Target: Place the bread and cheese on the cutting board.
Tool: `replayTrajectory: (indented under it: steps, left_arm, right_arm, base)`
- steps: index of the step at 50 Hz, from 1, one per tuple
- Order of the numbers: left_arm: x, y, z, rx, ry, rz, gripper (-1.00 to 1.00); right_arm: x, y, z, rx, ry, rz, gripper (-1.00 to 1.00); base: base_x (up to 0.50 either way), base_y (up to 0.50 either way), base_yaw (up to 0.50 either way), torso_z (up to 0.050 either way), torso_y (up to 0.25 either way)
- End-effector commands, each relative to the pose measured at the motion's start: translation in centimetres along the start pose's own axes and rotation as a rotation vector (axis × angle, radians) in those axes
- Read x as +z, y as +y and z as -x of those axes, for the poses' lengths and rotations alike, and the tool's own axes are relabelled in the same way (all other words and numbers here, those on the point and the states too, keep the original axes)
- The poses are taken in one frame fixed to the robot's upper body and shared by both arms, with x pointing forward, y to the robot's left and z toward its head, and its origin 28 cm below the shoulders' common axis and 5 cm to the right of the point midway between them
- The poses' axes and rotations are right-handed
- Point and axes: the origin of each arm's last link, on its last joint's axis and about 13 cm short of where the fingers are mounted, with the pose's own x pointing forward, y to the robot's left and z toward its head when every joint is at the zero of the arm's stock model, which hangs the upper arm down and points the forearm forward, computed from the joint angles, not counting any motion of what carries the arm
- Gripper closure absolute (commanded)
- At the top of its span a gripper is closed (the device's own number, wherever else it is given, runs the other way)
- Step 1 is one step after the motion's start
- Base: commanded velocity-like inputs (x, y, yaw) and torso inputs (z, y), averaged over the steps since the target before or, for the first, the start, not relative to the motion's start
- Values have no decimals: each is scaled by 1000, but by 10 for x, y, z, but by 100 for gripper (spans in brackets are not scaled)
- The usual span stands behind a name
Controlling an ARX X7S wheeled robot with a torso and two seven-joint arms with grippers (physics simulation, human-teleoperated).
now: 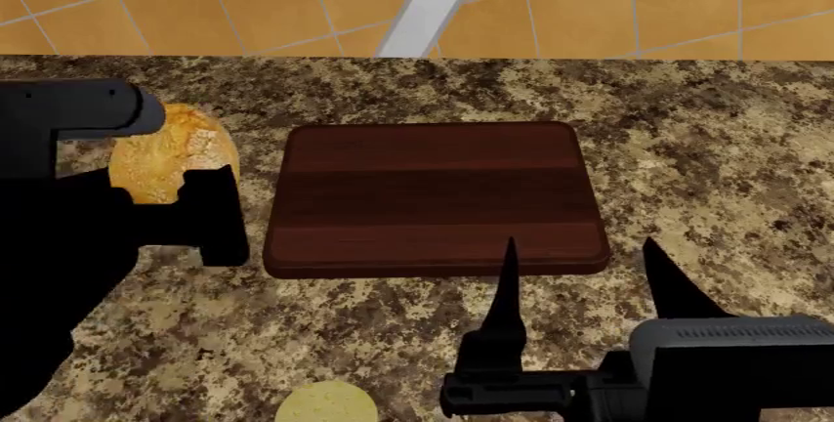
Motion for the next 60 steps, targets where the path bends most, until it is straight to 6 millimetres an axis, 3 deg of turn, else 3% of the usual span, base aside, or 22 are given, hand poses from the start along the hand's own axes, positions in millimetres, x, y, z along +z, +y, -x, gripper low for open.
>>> replayTrajectory:
  steps: [1,18,24,45,60]
  left_arm:
    - [37,-20,-46,-65,36,64,100]
    - [31,-42,-112,-87,123,85,100]
    - [16,-46,-129,-86,160,73,100]
    - [-30,-43,-133,-69,247,52,100]
    - [-39,-44,-131,-19,284,5,100]
  right_arm:
    - [4,-4,-1,-1,-20,-15,-100]
    - [6,-5,-1,10,-32,-25,-100]
    - [5,-7,-2,9,-32,-30,-100]
    - [6,-7,0,12,-41,-39,-100]
    - [12,-11,7,-2,-57,-34,-100]
  base:
    - [0,0,0,0,0]
    - [0,0,0,0,0]
    - [0,0,0,0,0]
    - [0,0,0,0,0]
    - [0,0,0,0,0]
